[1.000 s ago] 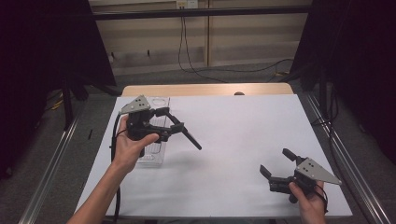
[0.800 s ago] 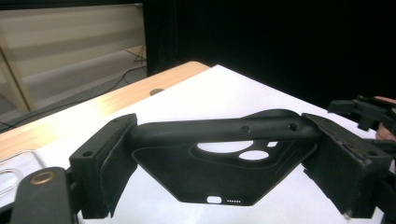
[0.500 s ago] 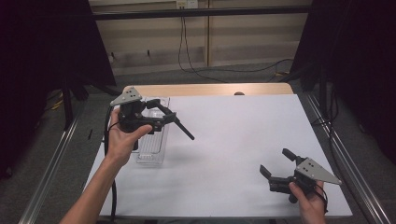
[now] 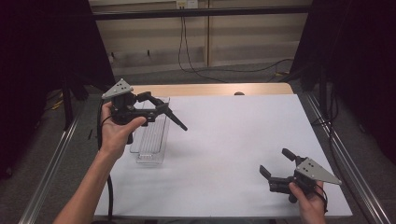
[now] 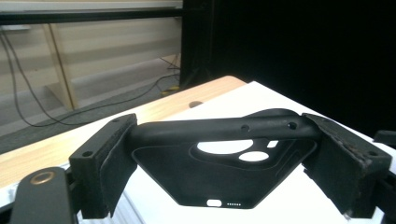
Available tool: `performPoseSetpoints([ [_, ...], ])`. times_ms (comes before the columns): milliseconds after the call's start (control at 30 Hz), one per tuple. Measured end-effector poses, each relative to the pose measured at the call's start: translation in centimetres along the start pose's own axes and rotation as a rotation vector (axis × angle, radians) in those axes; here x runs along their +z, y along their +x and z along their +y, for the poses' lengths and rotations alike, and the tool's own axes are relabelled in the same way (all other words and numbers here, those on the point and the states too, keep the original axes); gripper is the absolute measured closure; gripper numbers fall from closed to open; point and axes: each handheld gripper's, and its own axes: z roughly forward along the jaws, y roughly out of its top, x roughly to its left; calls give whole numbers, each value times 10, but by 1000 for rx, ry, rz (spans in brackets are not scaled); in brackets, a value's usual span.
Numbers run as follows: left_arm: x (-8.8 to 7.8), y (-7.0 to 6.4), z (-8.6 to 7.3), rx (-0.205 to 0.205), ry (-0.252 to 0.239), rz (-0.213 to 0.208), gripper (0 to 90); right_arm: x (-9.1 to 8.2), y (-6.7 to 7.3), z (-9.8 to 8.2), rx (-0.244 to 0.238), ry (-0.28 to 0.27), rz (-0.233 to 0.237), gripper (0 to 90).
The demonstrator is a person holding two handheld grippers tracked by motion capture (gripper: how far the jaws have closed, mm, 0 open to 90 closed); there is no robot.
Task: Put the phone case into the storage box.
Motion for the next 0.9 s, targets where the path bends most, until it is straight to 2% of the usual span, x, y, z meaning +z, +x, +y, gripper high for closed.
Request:
performPoseSetpoints([
  [467, -6, 9, 12, 12, -14, 79, 142, 0, 0, 0, -1, 0, 0, 0],
  [533, -7, 10, 12, 9, -21, 104, 142, 0, 0, 0, 0, 0, 1, 0],
  [900, -8, 21, 14, -3, -16, 166, 143, 0, 0, 0, -4, 0, 4, 0],
])
